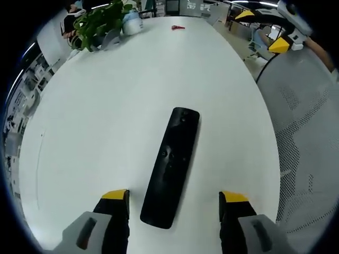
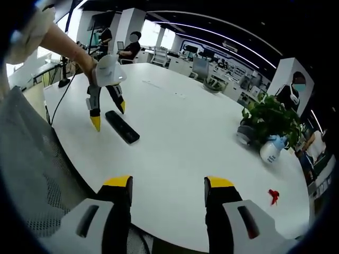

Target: Press the specified remote control buttons in sequence, fully releasing each button before pressing the next.

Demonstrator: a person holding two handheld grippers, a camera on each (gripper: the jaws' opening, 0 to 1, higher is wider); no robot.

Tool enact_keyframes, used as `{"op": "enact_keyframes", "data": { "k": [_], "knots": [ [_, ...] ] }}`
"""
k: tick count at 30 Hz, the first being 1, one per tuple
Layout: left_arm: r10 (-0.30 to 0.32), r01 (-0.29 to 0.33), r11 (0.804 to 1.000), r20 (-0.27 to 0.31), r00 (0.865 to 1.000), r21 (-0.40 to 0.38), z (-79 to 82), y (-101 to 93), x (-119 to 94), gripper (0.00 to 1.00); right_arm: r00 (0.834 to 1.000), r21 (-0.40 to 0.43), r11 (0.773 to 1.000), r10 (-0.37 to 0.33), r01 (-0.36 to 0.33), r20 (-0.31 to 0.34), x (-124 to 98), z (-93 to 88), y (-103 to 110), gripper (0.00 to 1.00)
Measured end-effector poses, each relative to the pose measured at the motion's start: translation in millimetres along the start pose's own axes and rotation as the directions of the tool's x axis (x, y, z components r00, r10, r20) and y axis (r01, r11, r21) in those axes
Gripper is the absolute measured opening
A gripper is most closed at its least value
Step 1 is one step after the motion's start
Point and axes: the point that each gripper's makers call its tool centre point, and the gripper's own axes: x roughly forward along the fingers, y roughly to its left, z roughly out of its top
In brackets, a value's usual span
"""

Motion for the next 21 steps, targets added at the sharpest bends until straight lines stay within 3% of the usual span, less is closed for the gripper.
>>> {"op": "enact_keyframes", "data": {
  "k": [21],
  "knots": [
    [0.001, 0.001, 0.999, -0.027, 1.0, 0.055, 0.8, -0.9, -2.8, 0.35, 1.0, -0.001, 1.0, 0.002, -0.002, -0.003, 0.1, -0.4, 0.2, 0.56]
  ]
}}
